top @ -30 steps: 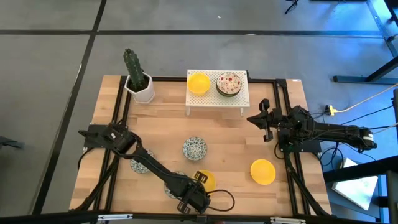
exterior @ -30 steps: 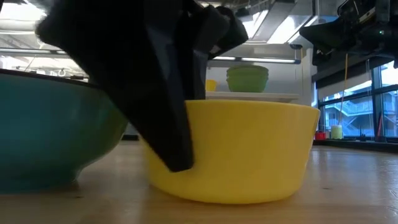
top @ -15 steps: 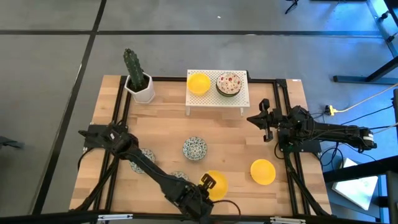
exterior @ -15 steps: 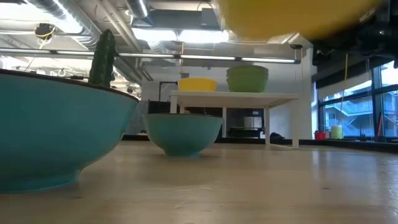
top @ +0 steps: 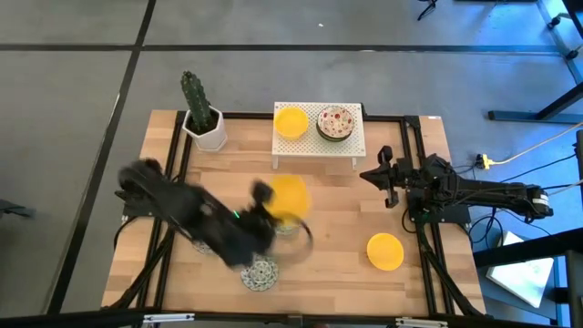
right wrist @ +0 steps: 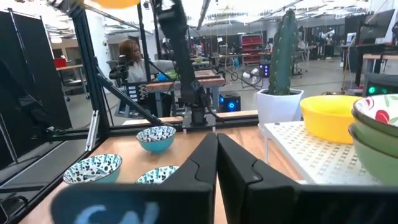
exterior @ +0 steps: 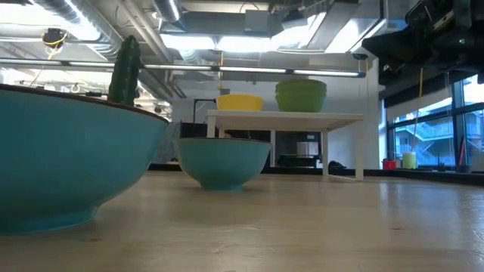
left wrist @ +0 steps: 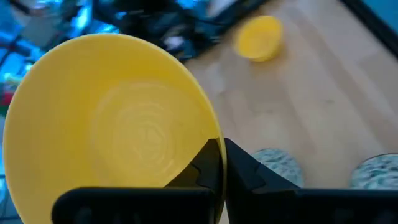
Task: Pick & Place Mini bowls
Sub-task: Stack the left yellow bowl on top of the yellow bowl on the shelf
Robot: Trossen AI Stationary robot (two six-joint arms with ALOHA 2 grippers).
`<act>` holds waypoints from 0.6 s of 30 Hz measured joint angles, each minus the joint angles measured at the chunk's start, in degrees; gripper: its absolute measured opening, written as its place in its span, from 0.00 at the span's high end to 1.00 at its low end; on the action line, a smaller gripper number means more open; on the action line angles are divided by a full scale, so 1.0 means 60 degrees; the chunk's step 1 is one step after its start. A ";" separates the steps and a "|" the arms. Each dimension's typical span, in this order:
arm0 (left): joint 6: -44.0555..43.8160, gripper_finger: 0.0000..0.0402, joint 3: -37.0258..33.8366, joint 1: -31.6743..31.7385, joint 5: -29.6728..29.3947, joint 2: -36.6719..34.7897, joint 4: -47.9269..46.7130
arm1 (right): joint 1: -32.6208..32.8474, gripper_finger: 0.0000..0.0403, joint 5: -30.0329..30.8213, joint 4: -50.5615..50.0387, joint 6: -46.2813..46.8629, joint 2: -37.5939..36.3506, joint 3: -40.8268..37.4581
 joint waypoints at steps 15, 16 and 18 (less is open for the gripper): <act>0.1605 0.99 -0.4069 0.4433 0.2503 -0.4275 0.3076 | 0.0000 0.97 0.0004 0.0871 0.0398 0.0000 0.0000; 0.1812 0.99 -0.4327 0.4875 0.2754 -0.4227 0.3295 | 0.0000 0.97 0.0006 0.0871 0.0416 0.0000 0.0000; 0.2228 0.99 -0.4756 0.5635 0.3047 -0.3934 0.4122 | 0.0000 0.97 0.0007 0.0874 0.0429 0.0000 0.0000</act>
